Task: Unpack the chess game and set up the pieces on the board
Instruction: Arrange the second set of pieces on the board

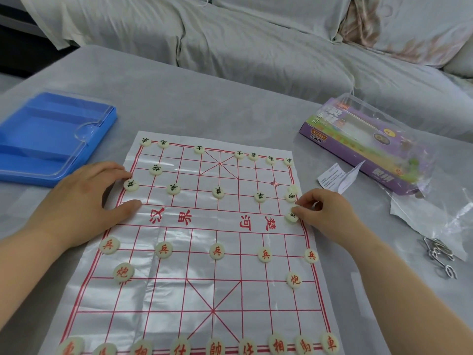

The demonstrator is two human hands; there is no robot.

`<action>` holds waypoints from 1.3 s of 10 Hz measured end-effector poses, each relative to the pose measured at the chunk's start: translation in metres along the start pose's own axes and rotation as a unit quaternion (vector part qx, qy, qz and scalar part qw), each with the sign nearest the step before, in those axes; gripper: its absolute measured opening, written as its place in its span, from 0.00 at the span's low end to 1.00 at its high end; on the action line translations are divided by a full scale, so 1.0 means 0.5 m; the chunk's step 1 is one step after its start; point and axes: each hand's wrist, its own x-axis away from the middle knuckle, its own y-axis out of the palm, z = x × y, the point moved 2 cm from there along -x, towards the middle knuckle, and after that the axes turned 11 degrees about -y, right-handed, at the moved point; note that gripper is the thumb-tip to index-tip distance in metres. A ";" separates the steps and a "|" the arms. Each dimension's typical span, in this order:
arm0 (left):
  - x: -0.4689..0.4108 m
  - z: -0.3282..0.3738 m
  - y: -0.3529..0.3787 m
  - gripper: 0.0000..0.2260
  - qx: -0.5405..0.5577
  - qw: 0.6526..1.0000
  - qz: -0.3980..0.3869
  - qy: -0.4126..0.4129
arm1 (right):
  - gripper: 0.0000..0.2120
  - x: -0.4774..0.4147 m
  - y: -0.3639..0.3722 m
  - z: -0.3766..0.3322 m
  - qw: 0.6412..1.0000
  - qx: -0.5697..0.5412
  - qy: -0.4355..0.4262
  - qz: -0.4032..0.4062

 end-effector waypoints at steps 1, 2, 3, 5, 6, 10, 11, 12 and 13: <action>0.001 0.000 -0.001 0.28 0.001 1.000 0.001 0.000 | 0.08 -0.002 0.001 -0.006 1.000 0.000 0.016 0.007; 0.001 0.001 -0.001 0.28 0.002 1.000 0.002 0.002 | 0.11 -0.004 0.005 -0.014 0.999 0.020 0.039 0.006; 0.000 0.001 -0.001 0.28 0.002 1.000 0.002 0.006 | 0.10 -0.010 0.007 -0.022 0.997 0.057 0.049 0.001; 0.001 -0.001 0.001 0.28 0.003 1.000 0.005 0.006 | 0.07 -0.013 0.002 -0.023 0.997 0.060 0.054 0.000; -0.002 -0.004 0.001 0.29 0.001 1.000 0.000 0.006 | 0.06 -0.010 -0.018 -0.031 0.999 0.021 0.012 0.039; -0.003 -0.006 0.005 0.28 0.009 1.000 0.011 0.008 | 0.14 -0.097 0.012 -0.065 0.997 0.033 -0.071 0.000; -0.004 -0.005 0.005 0.29 0.007 1.000 0.008 0.008 | 0.17 -0.093 0.010 -0.059 0.995 0.048 -0.090 -0.003; -0.004 -0.005 0.004 0.29 0.005 1.000 0.005 0.005 | 0.18 -0.090 0.004 -0.053 0.995 0.052 -0.082 0.012; -0.003 -0.005 0.003 0.28 0.013 1.000 0.008 0.004 | 0.16 -0.092 0.007 -0.049 0.995 0.046 -0.091 0.006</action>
